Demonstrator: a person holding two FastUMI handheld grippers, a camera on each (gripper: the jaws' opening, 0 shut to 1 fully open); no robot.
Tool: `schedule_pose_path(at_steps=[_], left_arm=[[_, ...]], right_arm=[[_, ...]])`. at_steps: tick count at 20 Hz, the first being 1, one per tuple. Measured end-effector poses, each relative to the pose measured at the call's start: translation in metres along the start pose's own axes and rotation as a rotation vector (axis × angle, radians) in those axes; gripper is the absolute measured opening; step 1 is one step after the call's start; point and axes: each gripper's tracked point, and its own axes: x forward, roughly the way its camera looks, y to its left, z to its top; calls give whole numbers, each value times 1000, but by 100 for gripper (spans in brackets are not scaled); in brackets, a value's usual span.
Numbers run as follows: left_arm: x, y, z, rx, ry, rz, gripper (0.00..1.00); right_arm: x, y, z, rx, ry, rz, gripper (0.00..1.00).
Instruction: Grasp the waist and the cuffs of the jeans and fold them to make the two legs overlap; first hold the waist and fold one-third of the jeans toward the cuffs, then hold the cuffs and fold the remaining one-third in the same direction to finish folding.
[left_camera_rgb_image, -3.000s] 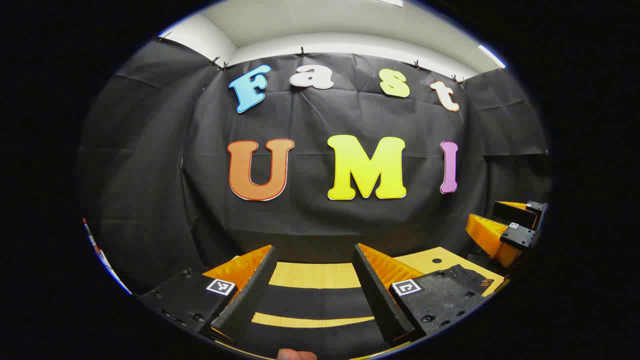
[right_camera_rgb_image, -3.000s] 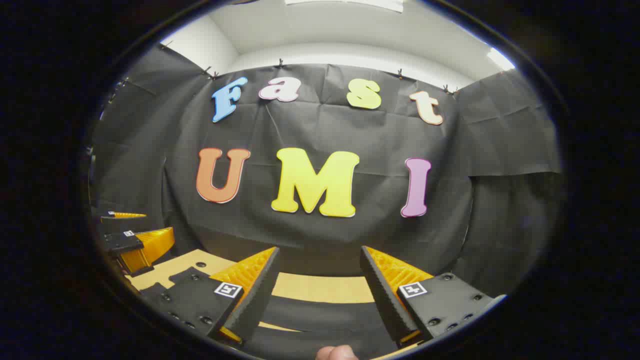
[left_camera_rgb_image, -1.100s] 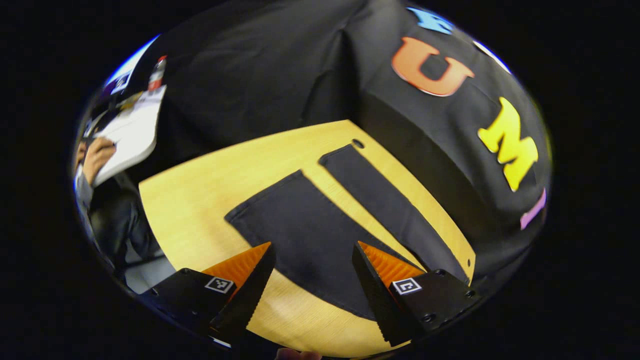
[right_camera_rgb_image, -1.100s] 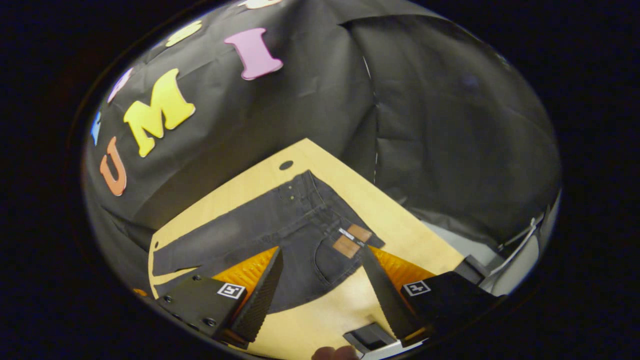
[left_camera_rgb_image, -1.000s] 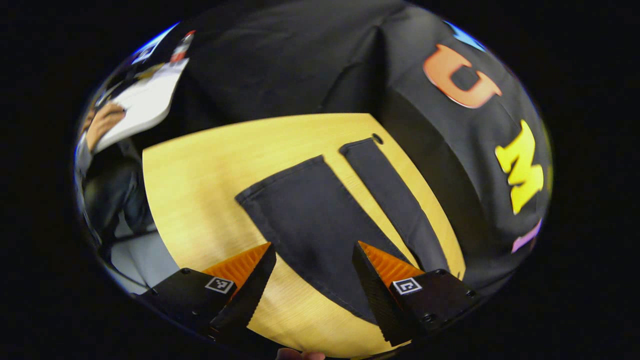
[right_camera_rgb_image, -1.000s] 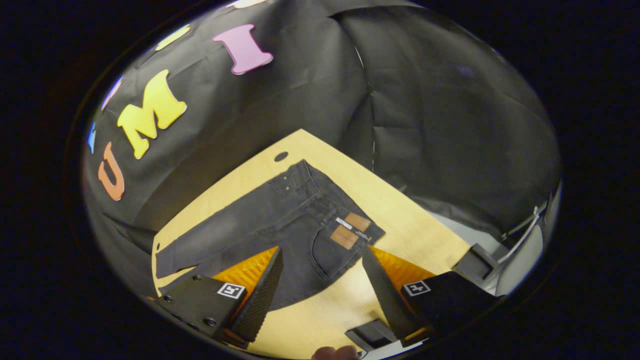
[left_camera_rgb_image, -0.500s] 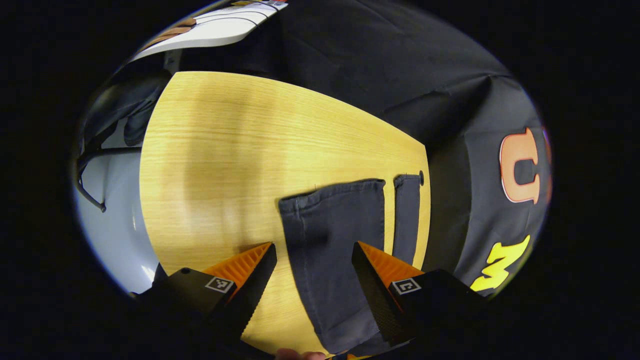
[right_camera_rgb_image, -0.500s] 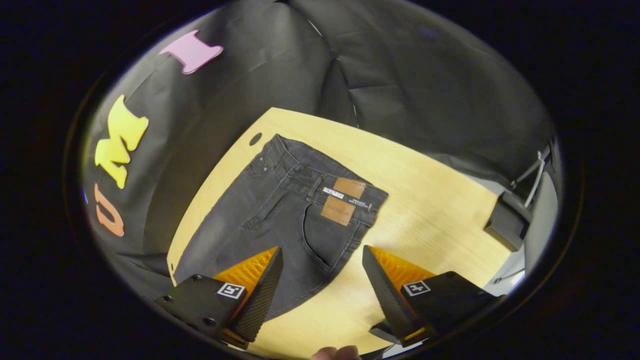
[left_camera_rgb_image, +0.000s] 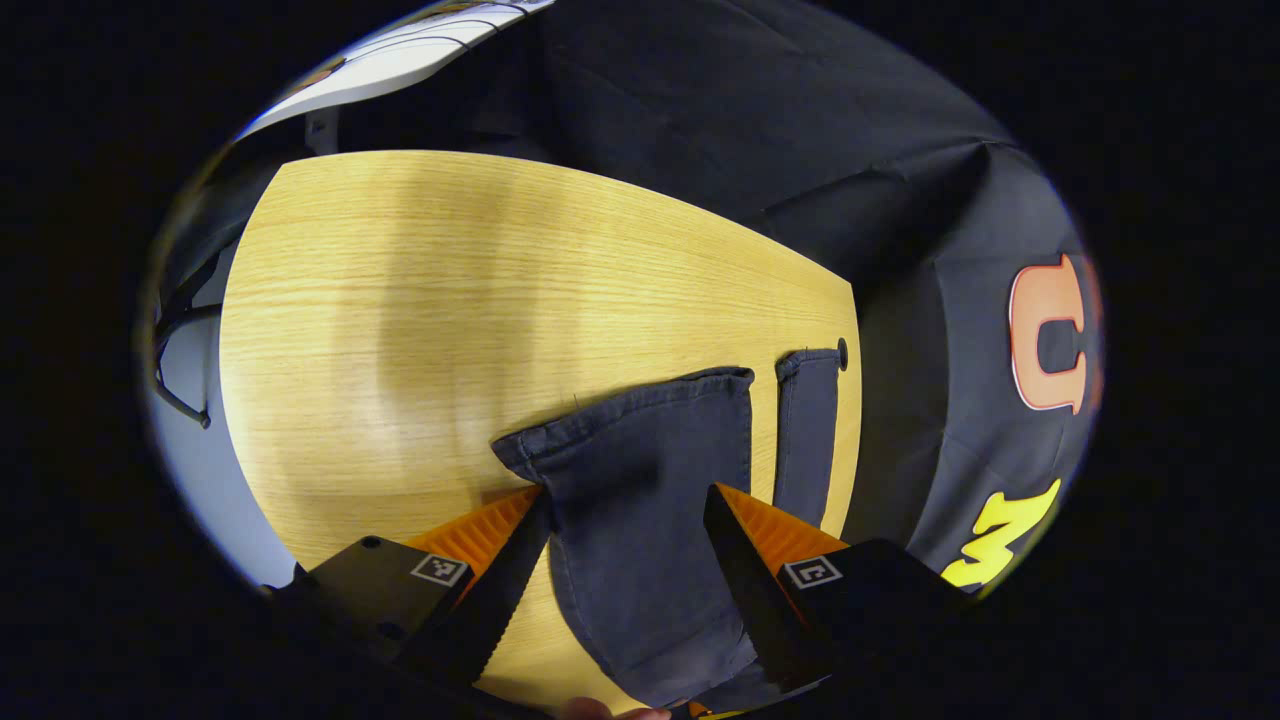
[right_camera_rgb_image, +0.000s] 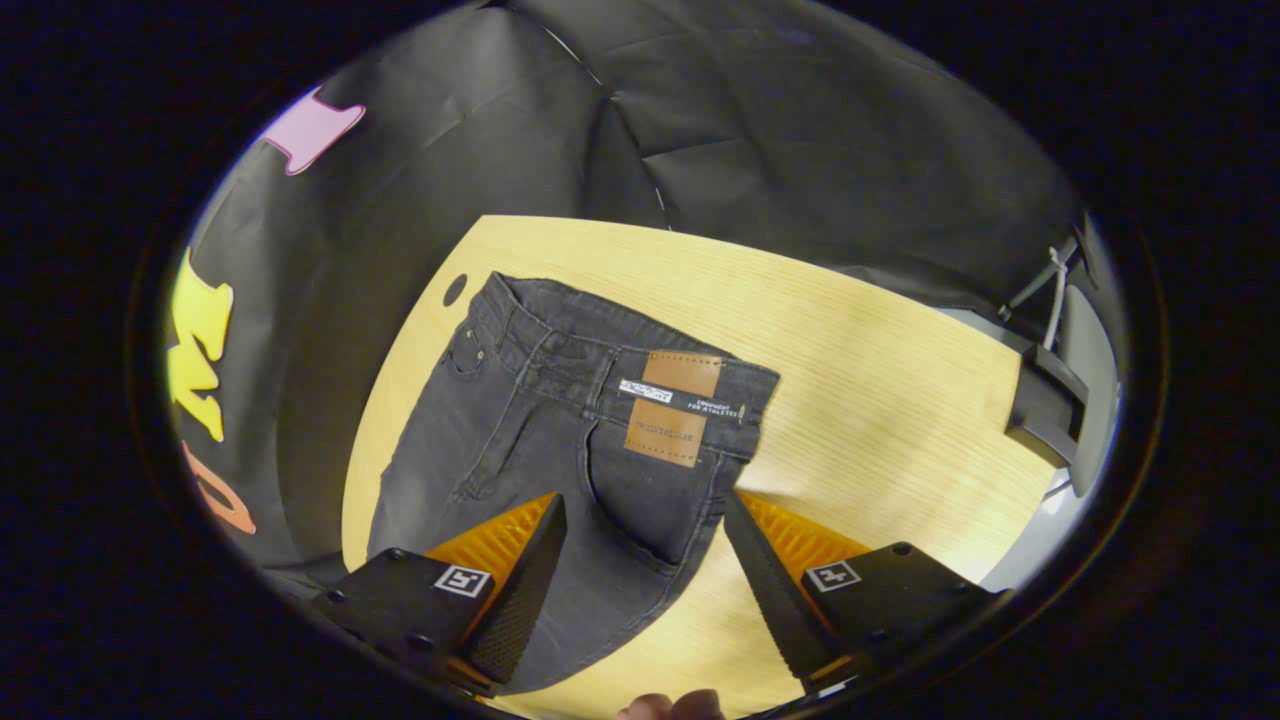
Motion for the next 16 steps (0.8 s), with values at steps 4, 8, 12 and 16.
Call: schedule_pose_path(at_steps=[4, 8, 12, 16], left_arm=[[12, -4, -2, 13, 21, 62, 94], [18, 1, -3, 50, 29, 141, 64], [20, 8, -5, 33, 50, 171, 23], [17, 1, -5, 39, 72, 120, 7]], right_arm=[[7, -5, -2, -24, 32, -132, 91], [8, -21, -1, -73, 40, -296, 66], [8, -27, 2, -2, 17, -308, 22], [6, -27, 4, 86, 32, -241, 3]])
